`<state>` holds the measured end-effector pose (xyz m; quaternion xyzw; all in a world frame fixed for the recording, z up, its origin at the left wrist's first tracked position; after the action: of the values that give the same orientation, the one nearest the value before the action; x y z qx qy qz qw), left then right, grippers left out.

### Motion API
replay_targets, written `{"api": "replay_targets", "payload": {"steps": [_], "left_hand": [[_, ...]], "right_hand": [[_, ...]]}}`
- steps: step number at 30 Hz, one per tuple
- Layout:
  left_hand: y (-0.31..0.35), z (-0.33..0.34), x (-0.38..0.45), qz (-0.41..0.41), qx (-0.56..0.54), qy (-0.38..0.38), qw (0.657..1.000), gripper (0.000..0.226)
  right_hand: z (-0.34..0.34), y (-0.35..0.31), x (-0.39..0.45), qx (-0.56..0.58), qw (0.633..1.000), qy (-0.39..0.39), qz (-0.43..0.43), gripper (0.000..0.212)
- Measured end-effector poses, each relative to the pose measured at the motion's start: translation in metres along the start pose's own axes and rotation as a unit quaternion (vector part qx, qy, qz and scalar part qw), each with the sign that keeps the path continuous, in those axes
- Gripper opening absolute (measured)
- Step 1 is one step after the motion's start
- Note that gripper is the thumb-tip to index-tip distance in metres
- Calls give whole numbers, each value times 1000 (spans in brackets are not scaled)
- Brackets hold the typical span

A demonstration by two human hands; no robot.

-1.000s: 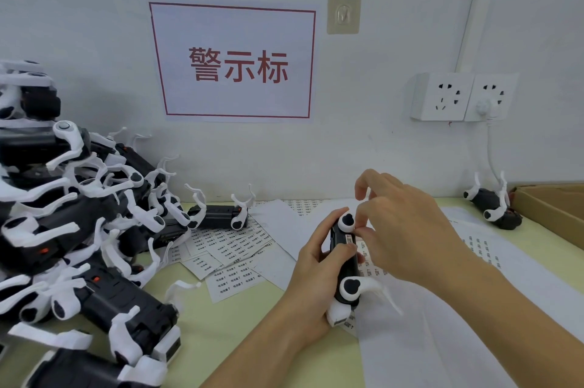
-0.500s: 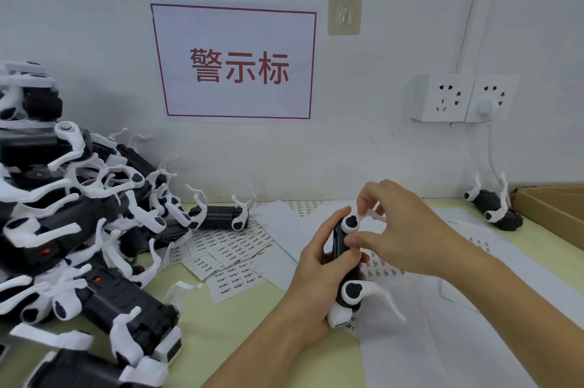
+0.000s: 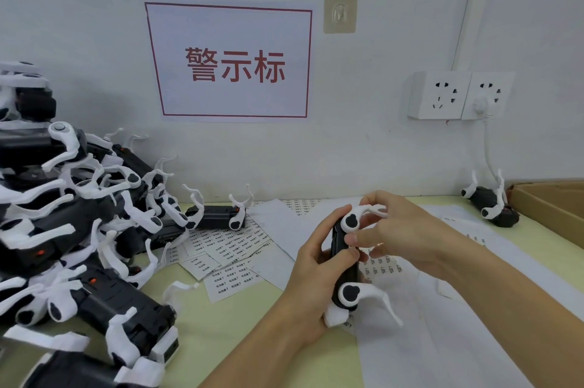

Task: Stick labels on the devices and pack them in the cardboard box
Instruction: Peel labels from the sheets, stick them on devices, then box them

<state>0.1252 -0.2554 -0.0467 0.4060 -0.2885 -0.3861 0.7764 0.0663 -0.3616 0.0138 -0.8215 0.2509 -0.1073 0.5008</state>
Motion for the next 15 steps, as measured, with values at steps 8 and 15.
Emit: {"api": "replay_targets", "payload": {"steps": [8,15], "left_hand": [[2,3,2,10,-24,-22,999,55],[2,3,3,23,-13,-41,999,56]], "right_hand": [[4,-6,-8,27,994,-98,-32,29],[4,-8,-8,20,992,-114,-55,24]]}}
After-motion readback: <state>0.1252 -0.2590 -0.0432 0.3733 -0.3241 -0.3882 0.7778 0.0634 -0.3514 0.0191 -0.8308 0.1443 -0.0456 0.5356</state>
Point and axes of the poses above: each hand's wrist, its own x-axis towards the middle knuckle, its own z-axis out of the palm, y = z × x, the point moved 6 cm from there along x, towards the middle knuckle, and after that the axes turned 10 degrees about -x, right-handed, at the moved point
